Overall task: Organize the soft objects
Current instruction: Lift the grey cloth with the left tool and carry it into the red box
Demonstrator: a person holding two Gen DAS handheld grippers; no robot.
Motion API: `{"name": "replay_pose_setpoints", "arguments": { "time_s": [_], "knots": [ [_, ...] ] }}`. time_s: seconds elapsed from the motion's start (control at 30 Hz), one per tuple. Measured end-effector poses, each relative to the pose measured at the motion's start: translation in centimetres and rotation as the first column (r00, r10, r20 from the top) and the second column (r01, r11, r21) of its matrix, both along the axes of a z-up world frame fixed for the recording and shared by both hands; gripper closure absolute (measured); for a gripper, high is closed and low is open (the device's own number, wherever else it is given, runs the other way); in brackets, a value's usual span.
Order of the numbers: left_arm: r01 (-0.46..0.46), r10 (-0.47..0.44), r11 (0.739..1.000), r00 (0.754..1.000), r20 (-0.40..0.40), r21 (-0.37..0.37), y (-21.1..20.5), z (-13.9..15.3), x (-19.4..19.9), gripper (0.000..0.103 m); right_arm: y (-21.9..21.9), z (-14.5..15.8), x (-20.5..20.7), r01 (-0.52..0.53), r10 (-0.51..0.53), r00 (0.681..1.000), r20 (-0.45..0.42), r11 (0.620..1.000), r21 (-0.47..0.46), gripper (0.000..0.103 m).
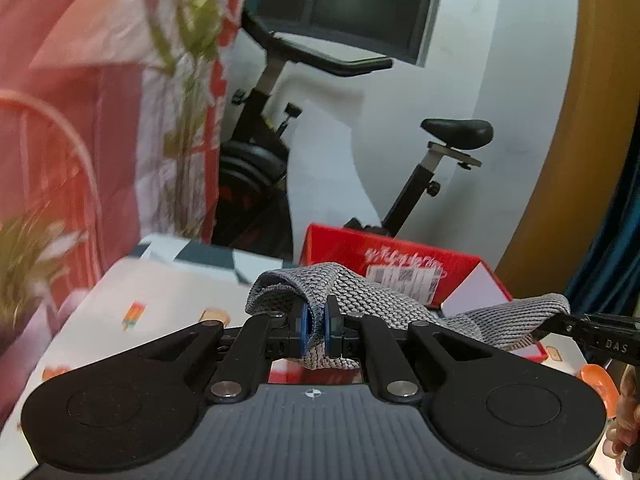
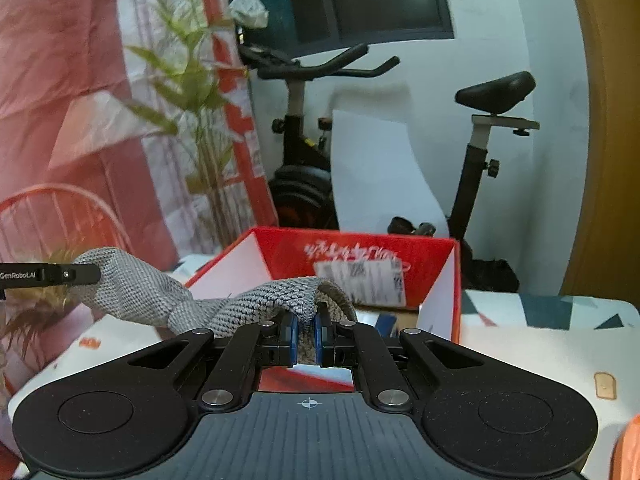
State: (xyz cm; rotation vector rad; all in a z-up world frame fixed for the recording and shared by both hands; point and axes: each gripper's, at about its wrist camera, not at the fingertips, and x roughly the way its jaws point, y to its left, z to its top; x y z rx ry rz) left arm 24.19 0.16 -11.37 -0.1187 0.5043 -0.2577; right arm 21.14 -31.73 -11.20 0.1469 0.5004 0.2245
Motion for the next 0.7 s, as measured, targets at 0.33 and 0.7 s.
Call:
{"name": "replay_pose_setpoints", "arguments": {
  "time_s": [0.33,0.7],
  "knots": [
    [0.046,-0.046,0.992,0.999,-0.001,0.117,-6.4,0.7,8.5,0.095,-2.1,-0.7,8.0,0.074,-0.076,0.996,-0.055,0.997,-0.035,0.096],
    [0.083,-0.083,0.966,0.997,-0.011,0.247,-11.7,-1.9,16.0,0.095,-2.5,-2.8,16.0,0.096,-0.119,0.983,-0.14,0.983,-0.157,0.096]
  ]
}}
